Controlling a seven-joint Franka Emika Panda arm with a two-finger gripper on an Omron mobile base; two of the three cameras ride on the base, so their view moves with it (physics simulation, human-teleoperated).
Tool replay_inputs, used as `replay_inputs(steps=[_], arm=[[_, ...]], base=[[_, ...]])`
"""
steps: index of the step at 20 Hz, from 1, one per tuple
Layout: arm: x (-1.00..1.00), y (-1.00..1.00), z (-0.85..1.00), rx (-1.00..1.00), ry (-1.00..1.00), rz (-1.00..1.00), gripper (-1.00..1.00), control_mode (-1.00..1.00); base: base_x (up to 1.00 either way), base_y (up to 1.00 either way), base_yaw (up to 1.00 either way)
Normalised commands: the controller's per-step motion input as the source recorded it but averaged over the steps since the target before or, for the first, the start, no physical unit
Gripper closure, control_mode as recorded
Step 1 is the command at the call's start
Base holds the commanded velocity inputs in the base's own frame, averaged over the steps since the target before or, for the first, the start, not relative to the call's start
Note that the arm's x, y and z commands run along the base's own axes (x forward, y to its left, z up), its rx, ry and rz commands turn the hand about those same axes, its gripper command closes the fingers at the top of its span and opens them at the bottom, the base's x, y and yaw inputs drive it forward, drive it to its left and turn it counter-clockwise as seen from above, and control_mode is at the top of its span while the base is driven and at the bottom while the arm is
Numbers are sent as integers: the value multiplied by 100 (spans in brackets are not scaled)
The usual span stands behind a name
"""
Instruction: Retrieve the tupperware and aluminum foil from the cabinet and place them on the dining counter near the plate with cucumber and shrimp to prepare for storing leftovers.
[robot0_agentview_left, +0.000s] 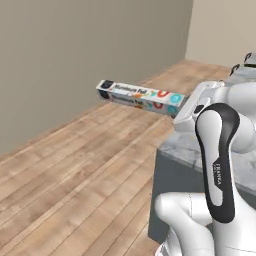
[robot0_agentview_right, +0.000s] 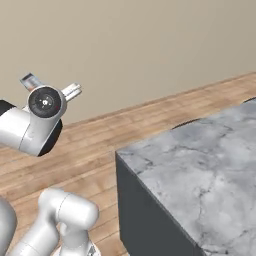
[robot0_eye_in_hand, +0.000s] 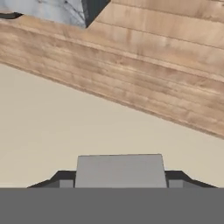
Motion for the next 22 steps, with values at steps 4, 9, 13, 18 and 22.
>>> replay_inputs(steps=[4, 9, 13, 18, 22], arm=[[0, 0, 0, 0, 0, 0, 100, 100], [0, 0, 0, 0, 0, 0, 100, 100], [0, 0, 0, 0, 0, 0, 100, 100], [0, 0, 0, 0, 0, 0, 100, 100], [0, 0, 0, 0, 0, 0, 100, 100]], base=[[32, 89, -68], [39, 100, -47], [53, 100, -42], [74, 100, -52], [85, 96, -60]])
